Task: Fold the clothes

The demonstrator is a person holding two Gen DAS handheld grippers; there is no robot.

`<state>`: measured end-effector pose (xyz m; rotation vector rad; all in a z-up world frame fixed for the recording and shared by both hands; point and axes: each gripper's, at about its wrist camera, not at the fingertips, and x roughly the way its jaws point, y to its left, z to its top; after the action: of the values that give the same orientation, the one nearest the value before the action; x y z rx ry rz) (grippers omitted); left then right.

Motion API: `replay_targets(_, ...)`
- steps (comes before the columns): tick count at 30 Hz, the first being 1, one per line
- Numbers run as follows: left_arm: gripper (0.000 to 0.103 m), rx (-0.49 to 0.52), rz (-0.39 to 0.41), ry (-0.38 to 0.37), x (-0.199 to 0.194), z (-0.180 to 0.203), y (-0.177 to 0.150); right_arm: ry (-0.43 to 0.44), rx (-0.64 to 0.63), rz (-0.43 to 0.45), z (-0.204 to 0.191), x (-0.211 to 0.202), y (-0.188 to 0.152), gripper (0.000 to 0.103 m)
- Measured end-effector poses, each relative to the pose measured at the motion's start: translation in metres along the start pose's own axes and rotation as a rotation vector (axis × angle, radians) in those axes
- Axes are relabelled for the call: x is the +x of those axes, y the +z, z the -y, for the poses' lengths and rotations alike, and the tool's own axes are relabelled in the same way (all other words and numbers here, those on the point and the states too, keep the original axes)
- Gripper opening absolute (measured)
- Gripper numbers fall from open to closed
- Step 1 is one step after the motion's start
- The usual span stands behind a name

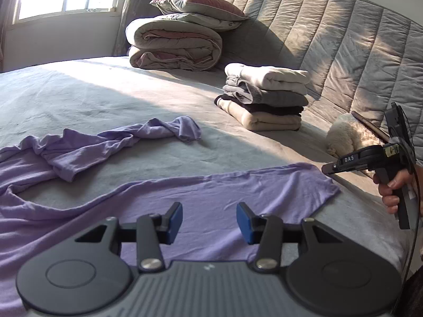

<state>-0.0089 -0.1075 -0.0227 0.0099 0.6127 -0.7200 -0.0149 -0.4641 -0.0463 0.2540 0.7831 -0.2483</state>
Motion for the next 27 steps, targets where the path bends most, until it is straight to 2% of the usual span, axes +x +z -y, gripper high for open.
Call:
replay_targets(3,0.046,0.046,-0.017,-0.071,0.005,0.020,-0.012,0.064,0.064,-0.028,0.012,-0.010,-0.003,0.015)
replay_targets(6,0.045,0.122,-0.049,-0.100,0.015,0.041,-0.022,0.173,0.172,-0.083,0.022,-0.017,-0.007,0.015)
replay_targets(10,0.045,0.239,-0.072,-0.069,0.030,0.063,-0.031,0.284,0.321,-0.160,0.030,-0.016,-0.018,0.017)
replay_targets(15,0.045,0.264,-0.071,-0.040,0.041,0.071,-0.029,0.324,0.411,-0.174,0.029,-0.010,-0.026,0.017)
replay_targets(17,0.039,0.256,-0.070,-0.031,0.045,0.072,-0.028,0.323,0.406,-0.167,0.026,-0.009,-0.025,0.016)
replay_targets(18,0.026,0.259,-0.070,-0.030,0.046,0.074,-0.028,0.322,0.401,-0.164,0.024,-0.008,-0.025,0.012)
replay_targets(19,0.009,0.256,-0.069,-0.028,0.046,0.075,-0.027,0.315,0.393,-0.160,0.023,-0.009,-0.024,0.003)
replay_targets(20,0.002,0.244,-0.069,-0.026,0.045,0.076,-0.027,0.306,0.383,-0.155,0.022,-0.009,-0.023,0.003)
replay_targets(27,0.001,0.176,-0.054,-0.052,0.033,0.083,-0.026,0.241,0.410,-0.114,0.041,-0.024,-0.023,0.002)
